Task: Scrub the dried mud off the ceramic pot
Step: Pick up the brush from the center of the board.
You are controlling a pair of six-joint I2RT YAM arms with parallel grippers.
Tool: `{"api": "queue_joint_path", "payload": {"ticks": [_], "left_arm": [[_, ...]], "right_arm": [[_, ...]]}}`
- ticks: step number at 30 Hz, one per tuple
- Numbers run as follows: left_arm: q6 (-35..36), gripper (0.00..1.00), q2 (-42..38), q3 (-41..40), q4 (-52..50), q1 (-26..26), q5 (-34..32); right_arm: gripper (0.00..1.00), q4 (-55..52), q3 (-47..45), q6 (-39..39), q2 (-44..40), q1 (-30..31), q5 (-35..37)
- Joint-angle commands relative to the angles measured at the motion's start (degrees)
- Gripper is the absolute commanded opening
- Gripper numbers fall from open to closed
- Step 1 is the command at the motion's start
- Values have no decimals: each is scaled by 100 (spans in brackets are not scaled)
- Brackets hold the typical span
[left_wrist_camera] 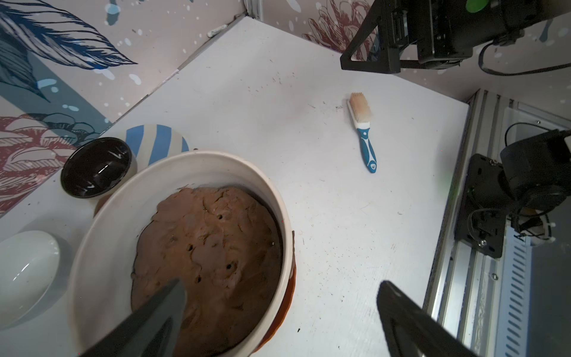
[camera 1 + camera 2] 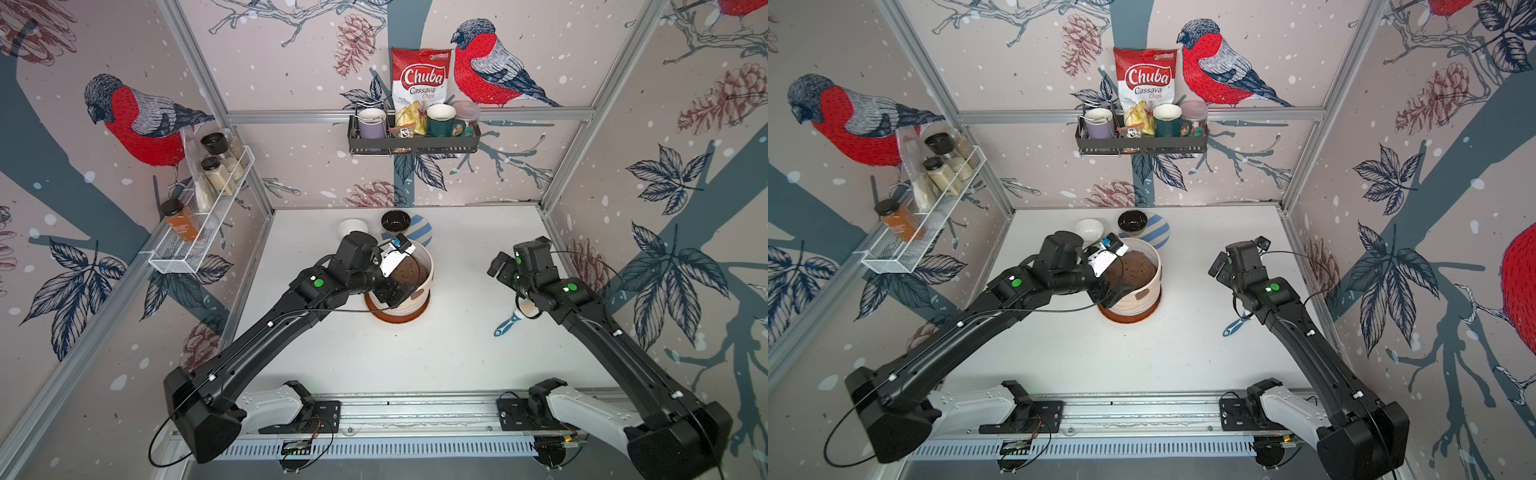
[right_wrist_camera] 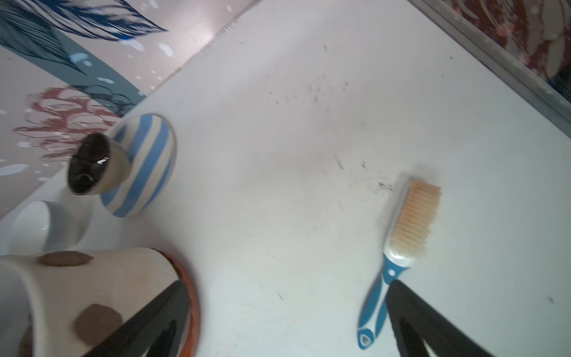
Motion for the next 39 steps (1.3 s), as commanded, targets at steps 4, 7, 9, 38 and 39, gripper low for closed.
{"api": "queue_joint_path", "payload": {"ticks": [4, 7, 9, 38, 39], "left_arm": [[496, 96, 594, 38, 758, -14, 509], [458, 97, 618, -99, 810, -21, 511], [464, 96, 549, -217, 931, -31, 476], [531, 96, -161, -647, 1117, -58, -1177], [530, 96, -178, -648, 1120, -58, -1193]], "right_arm": [[100, -910, -617, 414, -123, -526, 248], [100, -868, -781, 545, -102, -1020, -18], [100, -653, -873, 670, -57, -1297, -311], [71, 150, -402, 776, 2958, -2547, -1127], [71, 231, -432, 748, 2988, -2557, -1174]]}}
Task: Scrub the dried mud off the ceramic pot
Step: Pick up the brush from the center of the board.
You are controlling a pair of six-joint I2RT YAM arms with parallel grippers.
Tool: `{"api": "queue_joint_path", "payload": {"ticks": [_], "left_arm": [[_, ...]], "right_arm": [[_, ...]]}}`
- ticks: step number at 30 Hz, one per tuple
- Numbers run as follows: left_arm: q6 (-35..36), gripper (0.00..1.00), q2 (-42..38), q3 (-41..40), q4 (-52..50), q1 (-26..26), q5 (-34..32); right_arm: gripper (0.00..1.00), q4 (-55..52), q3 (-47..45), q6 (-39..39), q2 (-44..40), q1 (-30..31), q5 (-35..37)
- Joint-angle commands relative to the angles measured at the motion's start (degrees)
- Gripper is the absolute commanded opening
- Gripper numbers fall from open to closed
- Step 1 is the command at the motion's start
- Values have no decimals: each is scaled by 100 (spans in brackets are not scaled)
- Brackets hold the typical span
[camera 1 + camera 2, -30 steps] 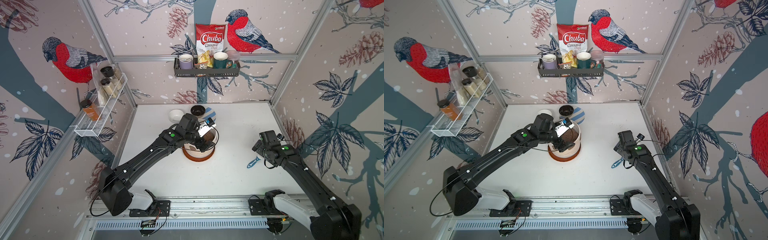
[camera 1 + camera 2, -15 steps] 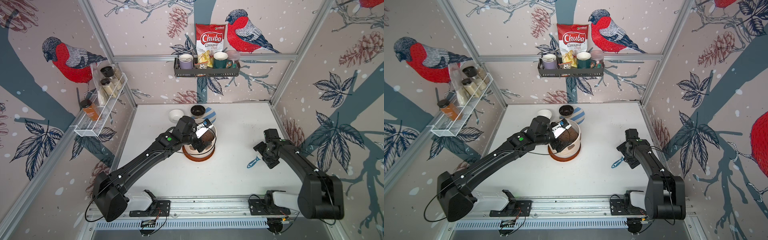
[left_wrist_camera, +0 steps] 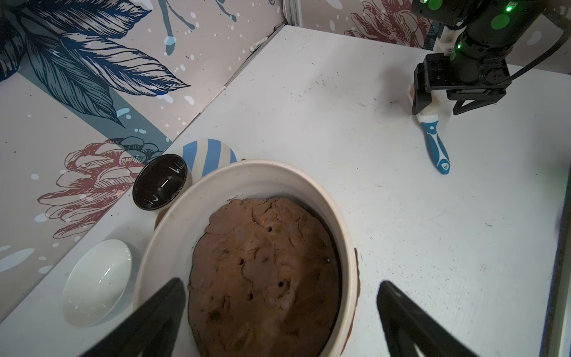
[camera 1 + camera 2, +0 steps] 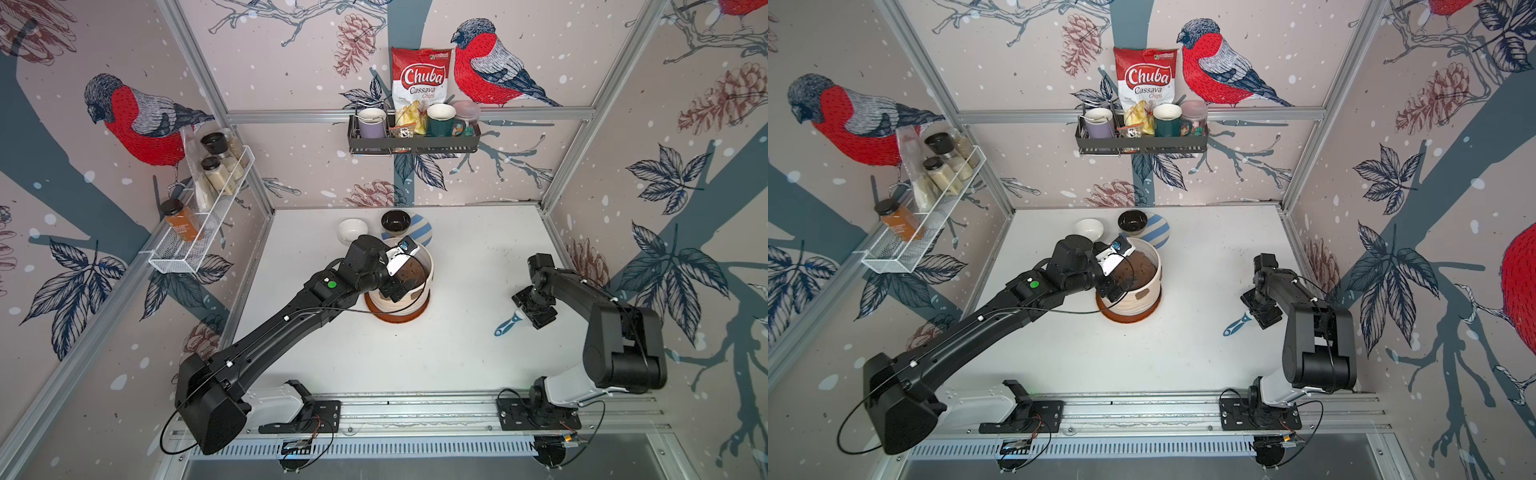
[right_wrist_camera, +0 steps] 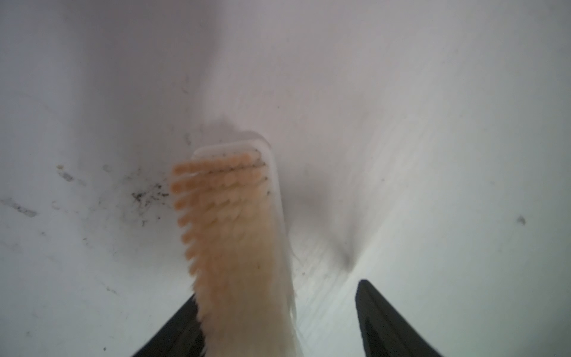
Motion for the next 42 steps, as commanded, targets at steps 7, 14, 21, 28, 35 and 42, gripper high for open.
{"api": "queue_joint_path", "payload": {"ticks": [7, 14, 21, 28, 35, 42], "left_arm": [[55, 96, -53, 5, 80, -10, -179], [54, 96, -49, 7, 58, -10, -109], [20, 96, -57, 6, 95, -10, 158], [-1094, 96, -401, -385, 1329, -10, 1323], [-3388, 96, -741, -1036, 3491, -10, 2472], [-4329, 94, -865, -1485, 3912, -75, 2171]], "right_arm": [[63, 436, -130, -431, 186, -44, -309], [35, 555, -210, -632, 82, -53, -511], [32, 917, -425, -1279, -946, 137, -698], [28, 770, -140, -1677, -2232, 899, -274], [26, 583, 640, -1820, -3153, 2221, -410], [23, 1000, 1441, -1914, -3587, 3357, -516]]}}
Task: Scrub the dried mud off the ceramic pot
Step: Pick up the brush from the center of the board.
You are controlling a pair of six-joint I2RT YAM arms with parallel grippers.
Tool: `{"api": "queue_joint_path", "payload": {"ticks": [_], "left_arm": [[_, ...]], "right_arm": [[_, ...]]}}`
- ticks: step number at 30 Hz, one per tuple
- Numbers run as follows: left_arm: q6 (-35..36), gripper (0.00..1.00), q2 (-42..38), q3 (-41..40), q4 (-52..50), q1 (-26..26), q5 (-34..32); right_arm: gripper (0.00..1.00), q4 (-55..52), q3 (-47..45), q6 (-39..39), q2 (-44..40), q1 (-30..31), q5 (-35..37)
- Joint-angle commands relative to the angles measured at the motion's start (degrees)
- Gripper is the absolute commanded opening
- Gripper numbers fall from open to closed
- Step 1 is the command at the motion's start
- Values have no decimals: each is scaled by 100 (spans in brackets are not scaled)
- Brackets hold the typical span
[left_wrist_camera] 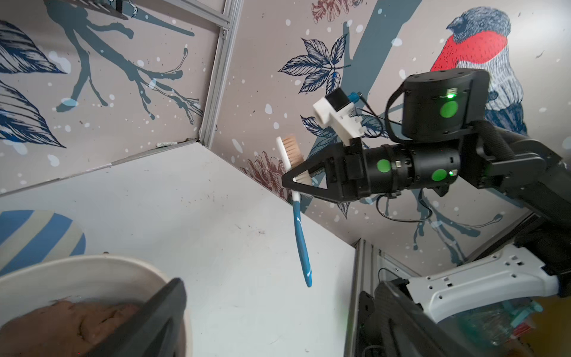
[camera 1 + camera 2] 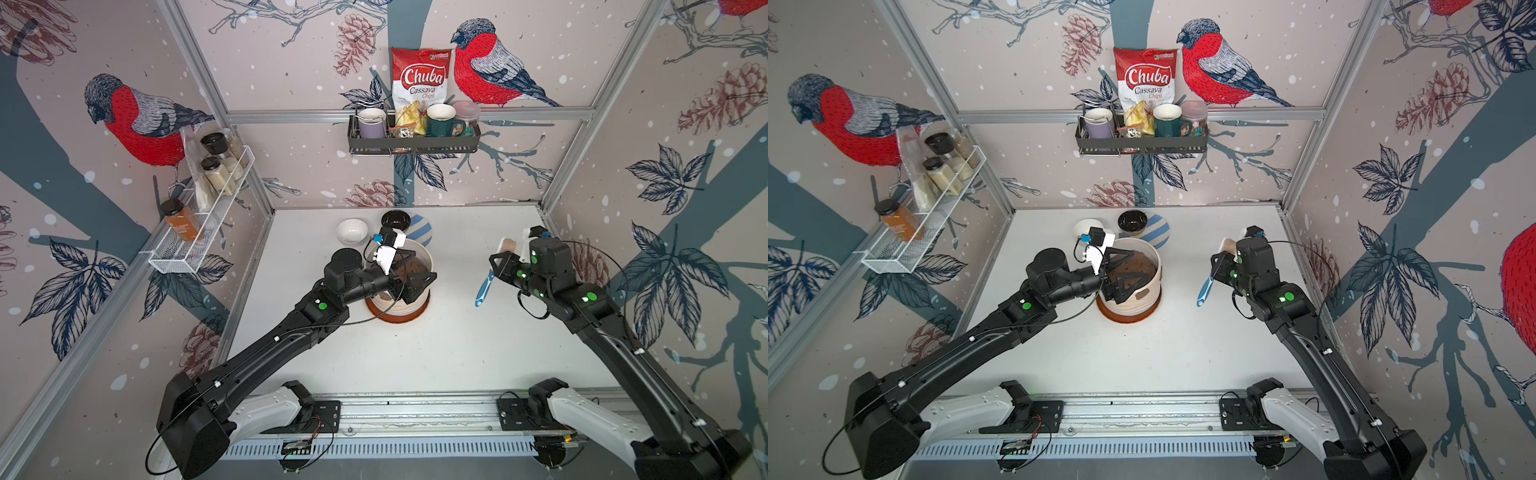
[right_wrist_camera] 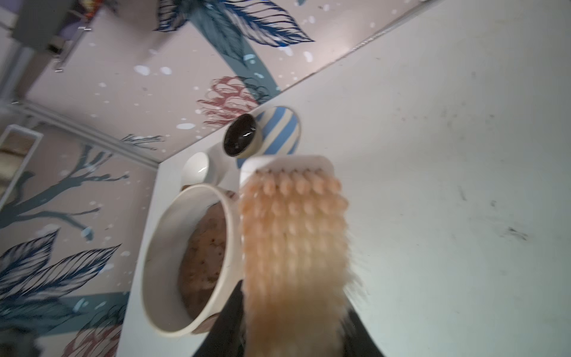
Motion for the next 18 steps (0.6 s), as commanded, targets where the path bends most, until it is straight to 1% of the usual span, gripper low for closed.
{"api": "queue_joint_path", "payload": {"ticks": [1, 4, 7, 8, 10, 12, 15, 18], "left_arm": [[-362, 93, -6, 121, -21, -95, -67], [143, 89, 174, 495, -1055, -358, -283], [472, 86, 321, 808, -1710, -617, -757], [483, 85, 347, 860, -1798, -658, -868], [428, 82, 436, 910, -1808, -698, -823], [356, 78, 591, 997, -1802, -731, -762], [291, 72, 793, 1216, -2060, -818, -977], [289, 68, 1011, 1406, -2241, -859, -1007]], "right_arm": [[22, 502, 180, -118, -137, 383, -62], [21, 901, 280, -128, -174, 791, -127], [21, 1061, 356, -107, -138, 1131, 181], [21, 1134, 329, -85, -145, 1201, 307], [21, 1351, 198, -26, -167, 1278, 448], [21, 1558, 79, 85, -166, 1302, 420], [21, 1647, 112, 224, -80, 1345, 344], [21, 1707, 140, 355, 63, 1436, 396]]}}
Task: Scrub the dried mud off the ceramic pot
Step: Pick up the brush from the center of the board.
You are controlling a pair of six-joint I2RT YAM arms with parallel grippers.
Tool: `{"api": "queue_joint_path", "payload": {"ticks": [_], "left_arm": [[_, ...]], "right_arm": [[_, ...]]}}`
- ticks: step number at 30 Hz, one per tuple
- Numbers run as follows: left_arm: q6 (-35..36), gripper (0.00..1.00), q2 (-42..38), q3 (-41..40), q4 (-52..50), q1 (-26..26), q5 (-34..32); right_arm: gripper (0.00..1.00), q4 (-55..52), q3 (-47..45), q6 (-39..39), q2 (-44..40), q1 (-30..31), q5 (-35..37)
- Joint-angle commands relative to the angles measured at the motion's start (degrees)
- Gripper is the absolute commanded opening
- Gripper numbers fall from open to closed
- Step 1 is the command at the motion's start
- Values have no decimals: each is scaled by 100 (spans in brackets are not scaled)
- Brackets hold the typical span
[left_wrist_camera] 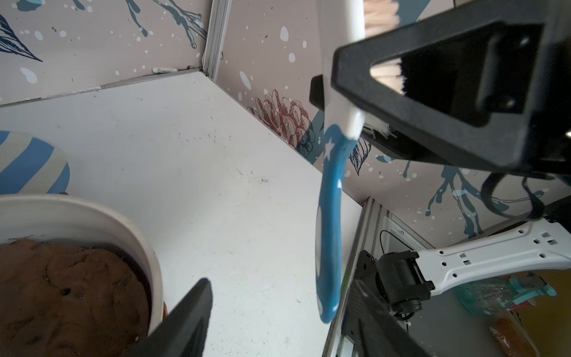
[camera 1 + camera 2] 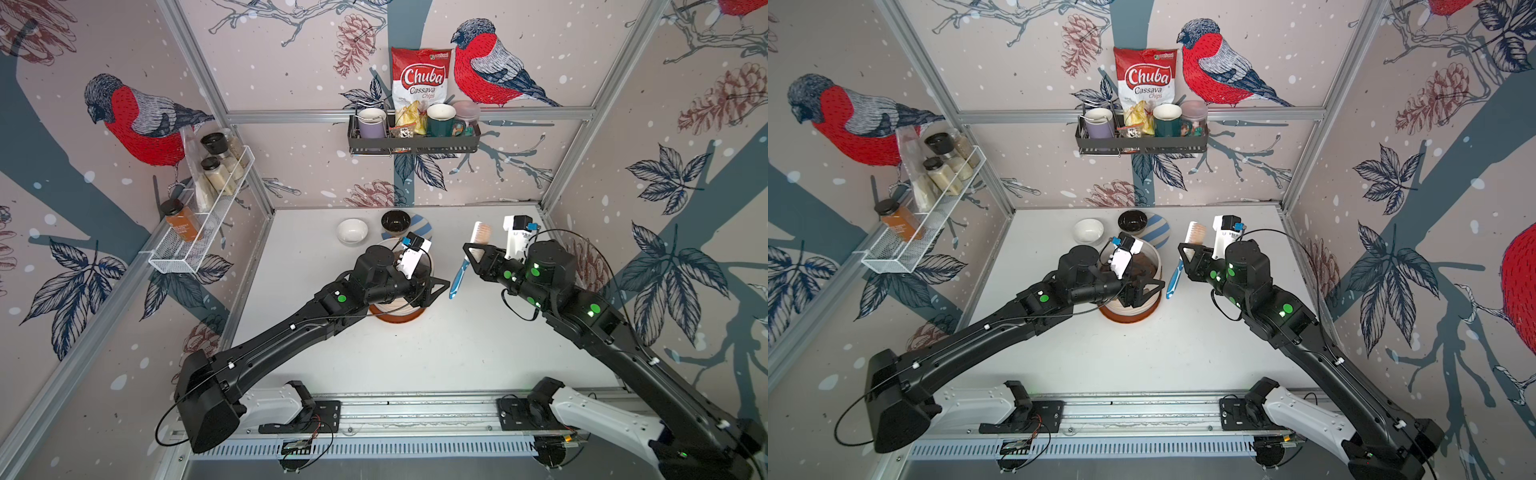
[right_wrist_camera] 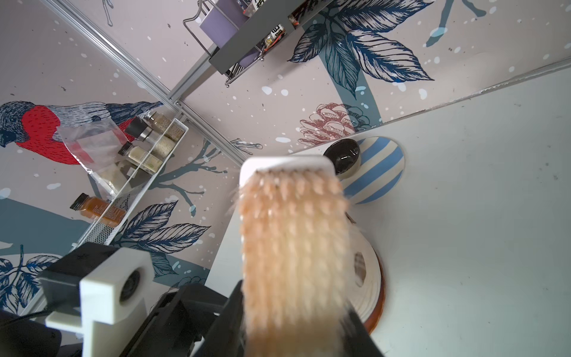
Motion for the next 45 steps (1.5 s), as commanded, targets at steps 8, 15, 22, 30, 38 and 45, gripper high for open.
{"api": "queue_joint_path", "payload": {"ticks": [8, 15, 22, 30, 38, 45], "left_arm": [[-137, 62, 355, 337, -139, -71, 34], [-190, 38, 462, 343, -117, -78, 49], [-349, 0, 539, 390, -237, -80, 208], [-918, 0, 440, 398, -166, -80, 515], [-2057, 0, 198, 32, 1390, -71, 920], [-3824, 0, 493, -81, 3741, -80, 2173]], "right_arm": [[20, 465, 120, 227, 385, 339, 369], [20, 420, 140, 226, 505, 427, 352], [21, 485, 13, 173, 580, 444, 447], [80, 935, -426, -196, 232, 337, 80], [88, 2671, -1601, -308, -1074, 272, -922], [79, 3718, -2148, -256, -1673, 99, -1920]]}}
